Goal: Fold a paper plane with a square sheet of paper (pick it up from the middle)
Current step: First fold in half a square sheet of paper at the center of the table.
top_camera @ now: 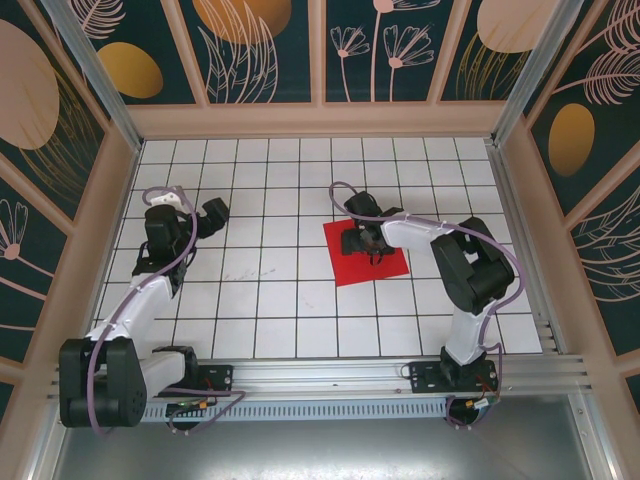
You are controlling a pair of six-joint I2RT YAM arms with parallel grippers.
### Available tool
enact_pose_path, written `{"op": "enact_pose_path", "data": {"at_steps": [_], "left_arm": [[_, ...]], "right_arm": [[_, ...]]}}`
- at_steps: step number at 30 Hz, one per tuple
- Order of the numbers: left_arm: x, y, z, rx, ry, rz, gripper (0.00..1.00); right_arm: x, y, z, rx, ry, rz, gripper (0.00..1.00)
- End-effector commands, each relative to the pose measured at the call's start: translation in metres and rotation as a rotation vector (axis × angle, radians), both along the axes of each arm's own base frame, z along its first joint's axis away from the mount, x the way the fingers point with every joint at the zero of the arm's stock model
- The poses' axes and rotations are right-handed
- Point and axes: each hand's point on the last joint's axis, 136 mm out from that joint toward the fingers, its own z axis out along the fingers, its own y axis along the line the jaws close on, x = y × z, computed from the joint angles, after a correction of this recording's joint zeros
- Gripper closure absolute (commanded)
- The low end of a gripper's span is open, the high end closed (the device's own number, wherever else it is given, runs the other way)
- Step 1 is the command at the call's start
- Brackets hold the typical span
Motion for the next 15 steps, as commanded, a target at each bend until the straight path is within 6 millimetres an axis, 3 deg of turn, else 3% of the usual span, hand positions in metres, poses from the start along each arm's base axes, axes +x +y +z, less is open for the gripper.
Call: {"op": "enact_pose_path", "data": {"at_steps": [1, 10, 15], "left_arm": [[0.006, -0.009, 0.007, -0.054, -0.014, -0.043, 0.01], [0.004, -0.028, -0.013, -0.149, 0.062, -0.124, 0.02], [0.000, -0.048, -0.020, -0.213, 0.088, -0.194, 0.02]], "right_arm": [[-0.027, -0.009, -0.040, -0.028, 0.140, 0.018, 0.17], [-0.016, -0.009, -0.027, -0.003, 0.099, -0.019, 0.33], [-0.008, 0.009, 0.000, 0.115, 0.047, -0.010, 0.45]]}}
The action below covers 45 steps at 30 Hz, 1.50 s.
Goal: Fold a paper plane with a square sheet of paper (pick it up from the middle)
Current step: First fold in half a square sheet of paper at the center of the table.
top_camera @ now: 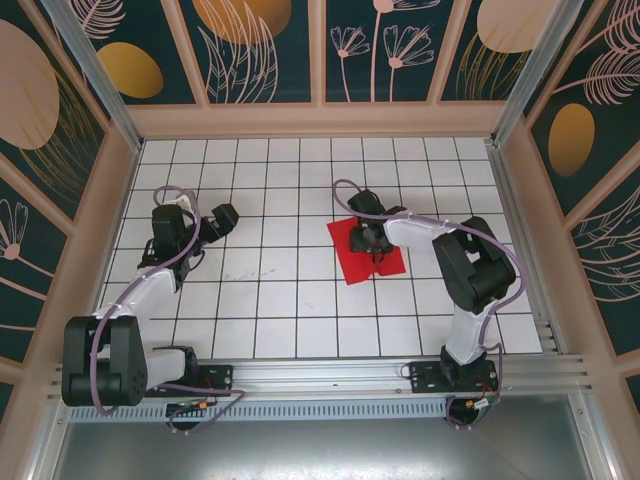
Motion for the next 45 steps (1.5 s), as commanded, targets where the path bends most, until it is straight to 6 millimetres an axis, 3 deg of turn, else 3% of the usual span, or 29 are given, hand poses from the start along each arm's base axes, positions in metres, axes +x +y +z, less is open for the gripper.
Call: {"op": "enact_pose_path", "data": {"at_steps": [1, 3, 5, 8, 12, 18, 27, 33, 40, 45], "left_arm": [[0.001, -0.022, 0.009, -0.078, -0.021, -0.075, 0.01], [-0.001, -0.032, 0.004, -0.098, 0.007, -0.088, 0.01], [-0.003, -0.045, -0.001, -0.133, 0.041, -0.107, 0.01], [-0.007, -0.068, -0.007, -0.184, 0.084, -0.160, 0.02], [-0.016, -0.097, -0.010, -0.250, 0.103, -0.220, 0.04], [-0.033, -0.127, -0.016, -0.318, 0.121, -0.267, 0.07], [-0.051, -0.170, -0.033, -0.399, 0.177, -0.326, 0.20], [-0.061, -0.200, -0.045, -0.449, 0.255, -0.390, 0.24], [-0.068, -0.227, -0.047, -0.527, 0.282, -0.458, 0.47], [-0.068, -0.233, -0.062, -0.522, 0.325, -0.459, 0.46]], "right_arm": [[-0.014, 0.025, 0.007, 0.171, 0.046, 0.036, 0.50], [-0.016, 0.047, 0.026, 0.341, 0.044, 0.064, 0.60], [-0.027, 0.076, 0.049, 0.556, 0.060, 0.114, 0.64], [-0.029, 0.092, 0.088, 0.851, 0.054, 0.125, 0.69], [-0.036, 0.099, 0.110, 1.015, 0.051, 0.120, 0.70], [-0.043, 0.094, 0.097, 1.125, 0.105, 0.073, 0.71], [-0.045, 0.079, 0.049, 1.003, 0.186, -0.054, 0.65], [-0.046, 0.079, 0.050, 1.059, 0.203, -0.071, 0.62], [-0.050, 0.083, 0.052, 1.112, 0.234, -0.063, 0.61], [-0.052, 0.084, 0.053, 1.127, 0.244, -0.059, 0.61]]}}
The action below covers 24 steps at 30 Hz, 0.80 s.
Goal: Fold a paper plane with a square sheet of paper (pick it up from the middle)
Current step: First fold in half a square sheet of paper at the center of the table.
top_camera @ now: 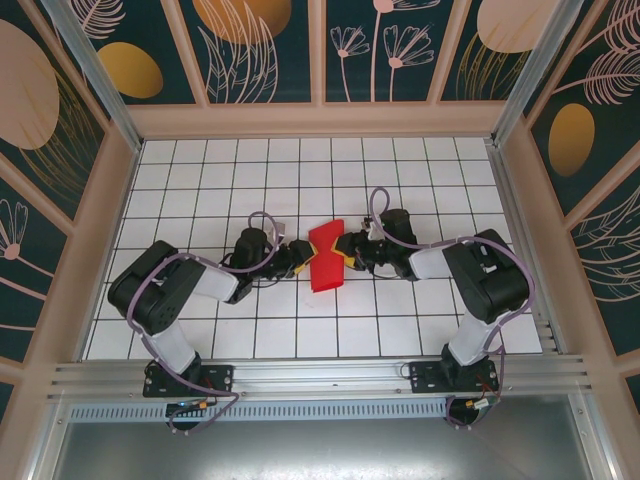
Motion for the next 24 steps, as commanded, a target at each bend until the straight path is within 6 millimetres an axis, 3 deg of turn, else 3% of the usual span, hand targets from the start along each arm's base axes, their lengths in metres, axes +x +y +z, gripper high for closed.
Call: {"op": "enact_pose_path", "data": {"at_steps": [1, 9, 13, 17, 24], "left_arm": [[0.005, -0.009, 0.010, -0.044, -0.020, -0.012, 0.46], [0.007, -0.011, 0.011, -0.052, -0.032, -0.017, 0.48], [0.006, -0.008, -0.001, -0.019, -0.007, -0.008, 0.42], [0.007, -0.011, 0.001, -0.036, -0.011, -0.020, 0.38], [0.009, -0.018, 0.016, -0.088, -0.053, -0.045, 0.54]], "right_arm": [[-0.001, 0.002, 0.004, 0.039, -0.009, 0.016, 0.61], [-0.003, 0.000, 0.000, 0.036, -0.001, 0.023, 0.61], [-0.004, 0.000, 0.003, 0.047, -0.010, 0.029, 0.62], [-0.006, 0.001, 0.006, 0.058, -0.018, 0.051, 0.62], [-0.008, 0.000, 0.001, 0.042, -0.015, 0.079, 0.62]]}}
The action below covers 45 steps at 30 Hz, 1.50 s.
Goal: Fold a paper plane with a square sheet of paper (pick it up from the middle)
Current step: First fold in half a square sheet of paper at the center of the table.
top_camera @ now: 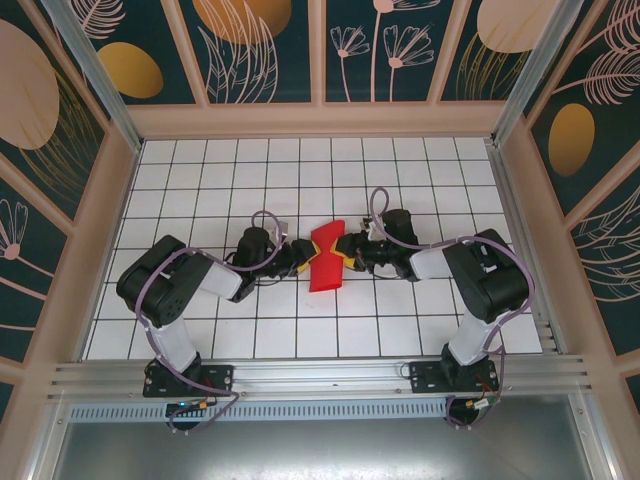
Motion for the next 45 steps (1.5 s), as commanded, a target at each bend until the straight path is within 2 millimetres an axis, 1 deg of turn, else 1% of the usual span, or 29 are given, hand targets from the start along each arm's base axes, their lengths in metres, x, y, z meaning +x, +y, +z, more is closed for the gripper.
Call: {"op": "enact_pose_path", "data": {"at_steps": [1, 6, 10, 12, 14, 18, 20, 24, 28, 32, 37, 40, 43, 45], "left_arm": [[0.004, -0.010, 0.016, -0.053, -0.053, -0.032, 0.58], [0.004, -0.009, 0.011, -0.042, -0.048, -0.027, 0.72], [0.005, -0.009, 0.008, -0.023, -0.052, -0.028, 0.88], [0.006, -0.009, 0.007, -0.016, -0.055, -0.028, 0.91], [0.007, -0.009, 0.006, -0.009, -0.058, -0.025, 0.92], [0.011, -0.011, 0.004, -0.001, -0.063, -0.027, 0.93], [0.012, -0.012, 0.001, 0.003, -0.061, -0.034, 0.93], [0.016, -0.016, -0.003, 0.015, -0.056, -0.047, 0.94], [0.020, -0.020, -0.008, 0.040, -0.052, -0.064, 0.94], [0.024, -0.022, -0.013, 0.074, -0.046, -0.074, 0.94], [0.024, -0.022, -0.023, 0.105, -0.028, -0.081, 0.91], [0.025, -0.023, -0.025, 0.109, -0.025, -0.082, 0.89], [0.025, -0.022, -0.026, 0.115, -0.020, -0.081, 0.82], [0.025, -0.021, -0.023, 0.121, -0.022, -0.077, 0.76]], "right_arm": [[-0.002, -0.002, -0.005, 0.001, -0.009, 0.036, 0.62], [0.003, -0.006, -0.013, -0.049, -0.004, 0.041, 0.61], [0.007, -0.010, -0.020, -0.111, 0.001, 0.043, 0.58], [0.009, -0.012, -0.022, -0.149, -0.003, 0.042, 0.54], [0.012, -0.015, -0.022, -0.186, -0.012, 0.039, 0.50], [0.016, -0.025, -0.024, -0.282, -0.034, 0.025, 0.41], [0.018, -0.031, -0.025, -0.340, -0.052, 0.020, 0.38], [0.022, -0.041, -0.029, -0.433, -0.070, 0.025, 0.34], [0.025, -0.043, -0.026, -0.453, -0.083, 0.026, 0.33], [0.028, -0.041, -0.033, -0.466, -0.070, 0.031, 0.34], [0.028, -0.041, -0.046, -0.483, -0.042, 0.038, 0.42], [0.028, -0.042, -0.054, -0.502, -0.025, 0.041, 0.46], [0.026, -0.046, -0.063, -0.535, -0.006, 0.043, 0.51], [0.024, -0.051, -0.071, -0.570, 0.007, 0.044, 0.54]]}}
